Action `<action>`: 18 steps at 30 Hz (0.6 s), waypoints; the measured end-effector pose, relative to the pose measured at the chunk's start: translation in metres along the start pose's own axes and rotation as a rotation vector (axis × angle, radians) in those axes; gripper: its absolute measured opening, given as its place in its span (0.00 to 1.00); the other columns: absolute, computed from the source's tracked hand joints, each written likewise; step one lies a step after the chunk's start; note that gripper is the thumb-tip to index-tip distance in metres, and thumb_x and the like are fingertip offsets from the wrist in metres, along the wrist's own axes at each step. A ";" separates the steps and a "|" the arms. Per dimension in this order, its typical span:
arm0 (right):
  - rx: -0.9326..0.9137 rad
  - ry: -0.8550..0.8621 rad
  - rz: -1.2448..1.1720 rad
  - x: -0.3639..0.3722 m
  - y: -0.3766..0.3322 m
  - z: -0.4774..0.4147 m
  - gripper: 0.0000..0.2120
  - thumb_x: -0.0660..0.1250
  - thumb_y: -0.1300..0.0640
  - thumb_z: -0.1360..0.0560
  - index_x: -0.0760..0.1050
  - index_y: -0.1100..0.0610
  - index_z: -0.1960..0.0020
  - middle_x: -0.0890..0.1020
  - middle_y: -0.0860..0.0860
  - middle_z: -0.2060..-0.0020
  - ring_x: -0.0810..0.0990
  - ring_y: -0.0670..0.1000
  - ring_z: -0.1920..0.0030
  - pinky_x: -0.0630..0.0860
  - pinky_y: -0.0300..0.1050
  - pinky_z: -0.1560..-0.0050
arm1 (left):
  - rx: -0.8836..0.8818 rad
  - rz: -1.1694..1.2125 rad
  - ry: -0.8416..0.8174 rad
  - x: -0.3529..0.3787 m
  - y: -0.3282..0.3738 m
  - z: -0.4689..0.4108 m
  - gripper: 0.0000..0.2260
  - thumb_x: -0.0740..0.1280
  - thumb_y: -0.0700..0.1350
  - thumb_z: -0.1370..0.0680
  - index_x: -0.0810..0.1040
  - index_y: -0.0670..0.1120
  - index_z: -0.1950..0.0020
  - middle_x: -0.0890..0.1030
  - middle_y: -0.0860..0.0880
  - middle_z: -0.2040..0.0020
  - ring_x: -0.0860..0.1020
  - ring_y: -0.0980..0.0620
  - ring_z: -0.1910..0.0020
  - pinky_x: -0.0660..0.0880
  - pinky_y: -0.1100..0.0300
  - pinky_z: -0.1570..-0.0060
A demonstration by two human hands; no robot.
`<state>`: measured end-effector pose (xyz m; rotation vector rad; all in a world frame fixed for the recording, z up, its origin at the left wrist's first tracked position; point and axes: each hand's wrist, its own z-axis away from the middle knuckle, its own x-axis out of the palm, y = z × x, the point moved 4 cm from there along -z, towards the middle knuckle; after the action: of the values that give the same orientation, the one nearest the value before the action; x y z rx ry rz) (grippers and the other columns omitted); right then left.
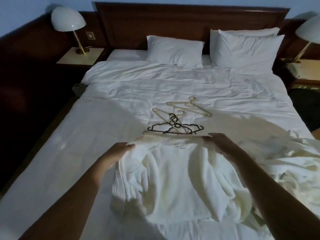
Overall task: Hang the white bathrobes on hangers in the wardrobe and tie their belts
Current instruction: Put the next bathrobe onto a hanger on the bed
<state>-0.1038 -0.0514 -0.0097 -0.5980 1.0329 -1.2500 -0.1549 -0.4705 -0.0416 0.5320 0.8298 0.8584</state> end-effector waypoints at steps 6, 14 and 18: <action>-0.067 -0.253 0.279 0.055 0.031 -0.031 0.05 0.69 0.58 0.22 0.83 0.50 0.53 0.83 0.51 0.59 0.76 0.47 0.59 0.70 0.45 0.55 | 0.027 -0.519 0.051 0.054 -0.035 -0.040 0.27 0.73 0.52 0.28 0.70 0.49 0.31 0.75 0.43 0.37 0.77 0.41 0.41 0.74 0.55 0.47; -0.100 -0.679 0.423 0.119 0.040 -0.077 0.05 0.68 0.53 0.19 0.81 0.45 0.52 0.81 0.44 0.59 0.76 0.43 0.60 0.71 0.40 0.56 | 0.478 -0.630 -0.181 0.160 -0.016 -0.085 0.23 0.71 0.59 0.25 0.79 0.49 0.35 0.83 0.46 0.40 0.81 0.47 0.39 0.77 0.53 0.42; 0.062 -0.543 0.291 0.112 0.069 -0.117 0.15 0.68 0.41 0.21 0.83 0.51 0.44 0.85 0.46 0.48 0.82 0.47 0.47 0.76 0.42 0.44 | 0.186 -0.431 -0.210 0.134 -0.037 -0.110 0.17 0.72 0.64 0.26 0.82 0.50 0.52 0.84 0.53 0.61 0.81 0.58 0.62 0.74 0.61 0.62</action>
<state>-0.1763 -0.1215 -0.1538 -0.6642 0.5950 -0.7953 -0.1769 -0.3714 -0.1869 0.5681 0.7955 0.3251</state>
